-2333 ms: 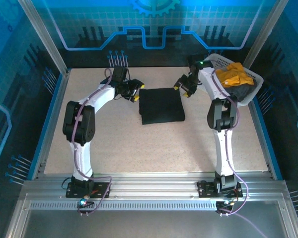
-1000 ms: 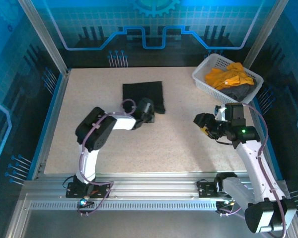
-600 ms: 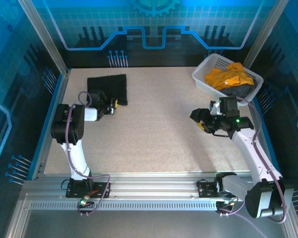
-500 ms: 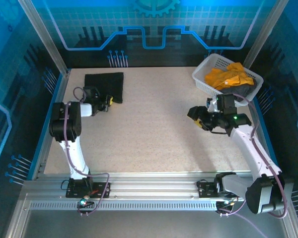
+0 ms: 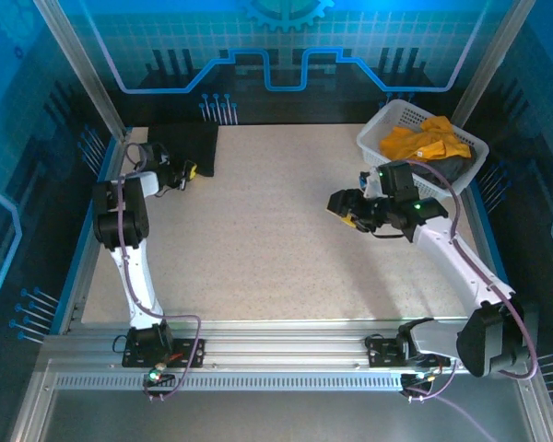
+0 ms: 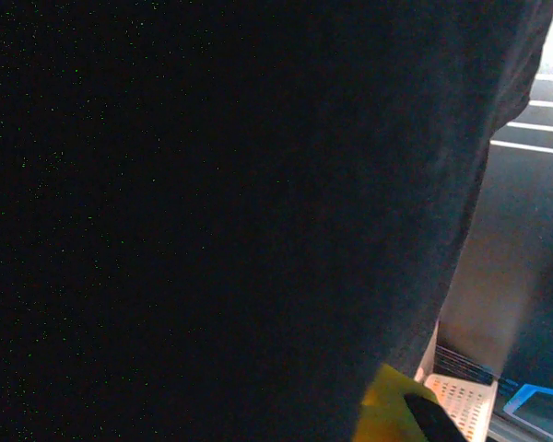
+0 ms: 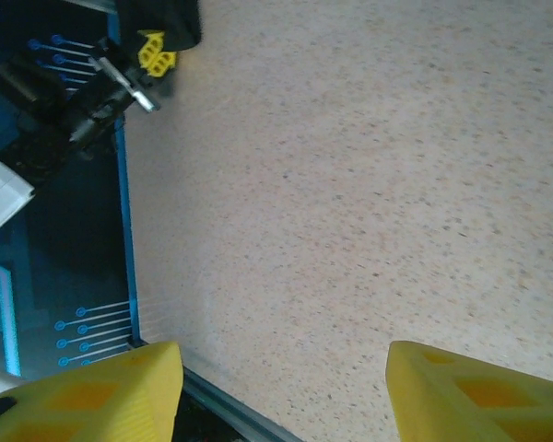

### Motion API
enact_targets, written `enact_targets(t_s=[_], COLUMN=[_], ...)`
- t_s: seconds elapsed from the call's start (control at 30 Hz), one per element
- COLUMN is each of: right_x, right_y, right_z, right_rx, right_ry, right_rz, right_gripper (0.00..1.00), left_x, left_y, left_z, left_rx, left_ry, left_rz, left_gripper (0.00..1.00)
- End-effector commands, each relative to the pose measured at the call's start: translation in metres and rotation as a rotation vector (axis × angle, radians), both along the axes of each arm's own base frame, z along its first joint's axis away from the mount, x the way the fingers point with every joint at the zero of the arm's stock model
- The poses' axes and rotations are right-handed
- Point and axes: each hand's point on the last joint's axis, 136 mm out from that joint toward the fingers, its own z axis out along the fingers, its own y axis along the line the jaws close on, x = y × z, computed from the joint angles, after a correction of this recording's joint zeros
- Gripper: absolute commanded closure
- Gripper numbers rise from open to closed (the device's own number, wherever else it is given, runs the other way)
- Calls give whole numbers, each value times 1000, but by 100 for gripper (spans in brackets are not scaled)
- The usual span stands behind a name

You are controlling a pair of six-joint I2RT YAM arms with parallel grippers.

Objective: Fold and stack the t-shirts

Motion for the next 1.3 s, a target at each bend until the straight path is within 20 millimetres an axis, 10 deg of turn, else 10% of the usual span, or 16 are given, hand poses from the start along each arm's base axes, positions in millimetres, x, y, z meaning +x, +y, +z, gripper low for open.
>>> enact_targets(t_s=[0.0, 0.13, 0.3, 0.37, 0.4, 0.67, 0.8, 1.03, 1.27], right_x=[8, 10, 11, 12, 14, 28, 26, 41, 50], right_y=[14, 14, 14, 13, 11, -29, -80, -152, -167], right_z=[28, 33, 46, 55, 61, 97, 85, 19, -72], right_rx=[40, 42, 37, 27, 15, -118, -375, -743, -959], right_ry=[-90, -109, -161, -193, -211, -311, -276, -397, -472], right_rz=[39, 38, 55, 59, 51, -126, -286, -426, -296], right_gripper=[39, 38, 31, 26, 1, 0, 0, 0, 0], left_x=[-8, -26, -44, -56, -63, -165, -231, -261, -252], left_y=[10, 23, 27, 26, 22, -42, -31, -25, -35], left_z=[-2, 8, 47, 73, 89, 195, 216, 184, 103], left_rx=[52, 101, 163, 179, 185, 468, 817, 1329, 1274], left_ry=[39, 47, 11, -20, -42, -191, -108, -220, -315], left_rz=[8, 34, 41, 53, 51, -8, 159, -78, -191], left_gripper=[100, 91, 1, 1, 1, 1, 1, 1, 1])
